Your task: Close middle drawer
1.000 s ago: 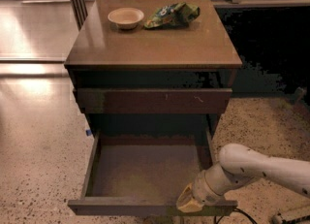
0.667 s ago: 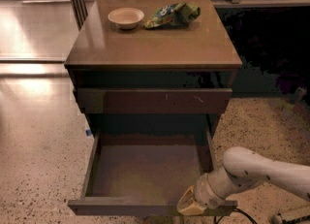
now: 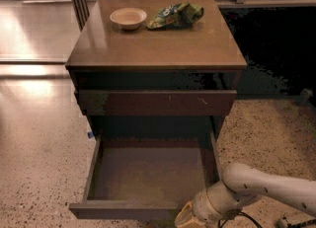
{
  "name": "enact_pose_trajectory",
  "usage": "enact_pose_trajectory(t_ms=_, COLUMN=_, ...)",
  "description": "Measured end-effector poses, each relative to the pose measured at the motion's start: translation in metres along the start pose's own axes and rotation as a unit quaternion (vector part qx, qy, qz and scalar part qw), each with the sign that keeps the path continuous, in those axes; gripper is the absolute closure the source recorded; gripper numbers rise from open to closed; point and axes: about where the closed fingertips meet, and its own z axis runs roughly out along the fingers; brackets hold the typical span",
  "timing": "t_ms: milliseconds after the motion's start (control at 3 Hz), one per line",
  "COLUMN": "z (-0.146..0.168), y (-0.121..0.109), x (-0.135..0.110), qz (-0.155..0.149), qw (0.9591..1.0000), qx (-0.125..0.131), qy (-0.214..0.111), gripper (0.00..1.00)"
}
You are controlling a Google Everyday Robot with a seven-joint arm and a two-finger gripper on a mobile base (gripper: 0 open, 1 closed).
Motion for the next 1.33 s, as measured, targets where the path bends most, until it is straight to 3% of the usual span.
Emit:
enact_pose_trajectory(t_ms=1000, z=0.008, y=-0.017, x=-0.006, qz=-0.004, qw=1.0, qx=0.005, qy=-0.008, gripper=1.0)
enact_pose_trajectory(t_ms=1333, z=0.005, y=-0.031, x=-0.012, qz=-0.003, qw=0.9995, qx=0.024, qy=-0.02, gripper=1.0)
